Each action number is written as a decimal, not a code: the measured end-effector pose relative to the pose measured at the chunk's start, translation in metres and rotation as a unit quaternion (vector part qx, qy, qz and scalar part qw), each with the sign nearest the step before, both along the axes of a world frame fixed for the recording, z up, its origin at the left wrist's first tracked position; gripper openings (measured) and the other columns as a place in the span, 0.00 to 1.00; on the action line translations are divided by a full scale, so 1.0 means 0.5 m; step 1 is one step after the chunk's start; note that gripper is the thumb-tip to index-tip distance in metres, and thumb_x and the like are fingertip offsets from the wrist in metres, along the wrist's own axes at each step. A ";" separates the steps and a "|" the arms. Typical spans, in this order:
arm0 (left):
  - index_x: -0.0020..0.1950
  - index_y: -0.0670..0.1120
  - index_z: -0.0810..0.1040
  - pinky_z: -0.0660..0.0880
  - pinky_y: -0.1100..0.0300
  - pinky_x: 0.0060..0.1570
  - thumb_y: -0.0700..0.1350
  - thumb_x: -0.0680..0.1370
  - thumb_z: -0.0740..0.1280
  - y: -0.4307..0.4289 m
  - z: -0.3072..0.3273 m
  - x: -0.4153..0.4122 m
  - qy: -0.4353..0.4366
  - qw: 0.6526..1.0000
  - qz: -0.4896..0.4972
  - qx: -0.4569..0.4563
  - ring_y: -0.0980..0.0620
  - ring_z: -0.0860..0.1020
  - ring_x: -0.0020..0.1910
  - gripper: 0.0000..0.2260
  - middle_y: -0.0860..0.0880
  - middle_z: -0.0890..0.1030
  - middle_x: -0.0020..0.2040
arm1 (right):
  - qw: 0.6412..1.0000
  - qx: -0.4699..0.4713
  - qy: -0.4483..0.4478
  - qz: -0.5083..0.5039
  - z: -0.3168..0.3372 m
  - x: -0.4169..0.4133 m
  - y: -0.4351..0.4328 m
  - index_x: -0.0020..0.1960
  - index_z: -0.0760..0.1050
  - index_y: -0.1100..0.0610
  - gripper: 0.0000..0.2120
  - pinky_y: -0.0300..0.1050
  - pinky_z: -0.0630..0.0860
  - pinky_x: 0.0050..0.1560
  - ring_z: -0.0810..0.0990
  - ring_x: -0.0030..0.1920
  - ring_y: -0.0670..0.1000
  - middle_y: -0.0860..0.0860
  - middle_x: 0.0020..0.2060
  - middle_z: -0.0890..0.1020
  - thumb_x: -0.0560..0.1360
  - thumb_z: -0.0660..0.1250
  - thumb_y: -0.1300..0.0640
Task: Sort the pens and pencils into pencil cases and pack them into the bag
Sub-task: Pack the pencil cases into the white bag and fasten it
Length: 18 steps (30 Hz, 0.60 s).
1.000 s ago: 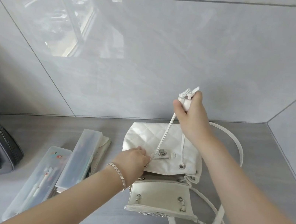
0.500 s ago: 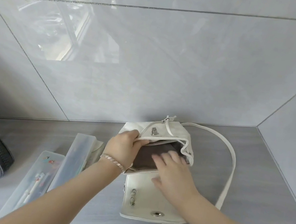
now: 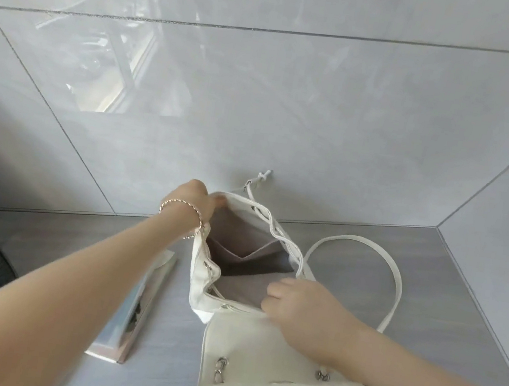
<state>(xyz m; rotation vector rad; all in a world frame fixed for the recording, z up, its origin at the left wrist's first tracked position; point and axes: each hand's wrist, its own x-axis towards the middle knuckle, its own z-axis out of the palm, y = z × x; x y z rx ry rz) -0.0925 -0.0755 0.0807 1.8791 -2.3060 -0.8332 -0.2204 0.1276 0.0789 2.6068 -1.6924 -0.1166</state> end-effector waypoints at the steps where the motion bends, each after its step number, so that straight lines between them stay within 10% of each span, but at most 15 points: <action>1: 0.32 0.44 0.69 0.68 0.57 0.40 0.59 0.74 0.64 0.011 -0.009 -0.001 -0.008 1.000 -0.006 -0.004 0.44 0.74 0.39 0.21 0.46 0.74 0.33 | 1.000 0.026 0.001 0.004 -0.003 0.003 -0.002 0.27 0.73 0.51 0.07 0.37 0.65 0.23 0.76 0.27 0.46 0.45 0.26 0.75 0.59 0.62 0.62; 5: 0.40 0.46 0.71 0.68 0.57 0.42 0.62 0.73 0.63 0.074 -0.035 0.005 -0.035 0.998 -0.042 -0.021 0.45 0.74 0.43 0.18 0.48 0.75 0.39 | 0.959 0.221 -0.128 -0.123 0.006 0.006 -0.024 0.53 0.77 0.55 0.16 0.47 0.71 0.51 0.76 0.54 0.54 0.53 0.51 0.79 0.77 0.57 0.45; 12: 0.44 0.48 0.77 0.74 0.55 0.51 0.62 0.73 0.61 0.127 -0.064 0.130 0.194 0.980 0.053 0.002 0.49 0.79 0.48 0.17 0.51 0.80 0.42 | 0.885 0.100 -0.322 -0.321 -0.016 -0.006 -0.077 0.67 0.65 0.50 0.19 0.49 0.73 0.58 0.74 0.59 0.48 0.49 0.63 0.71 0.76 0.61 0.51; 18: 0.69 0.45 0.66 0.61 0.50 0.68 0.43 0.76 0.61 0.127 -0.174 0.319 -0.051 0.975 0.215 0.008 0.41 0.62 0.69 0.21 0.42 0.64 0.71 | 0.857 0.101 -0.345 -0.369 -0.022 0.018 -0.104 0.60 0.71 0.46 0.14 0.50 0.75 0.56 0.77 0.52 0.47 0.45 0.54 0.75 0.74 0.61 0.50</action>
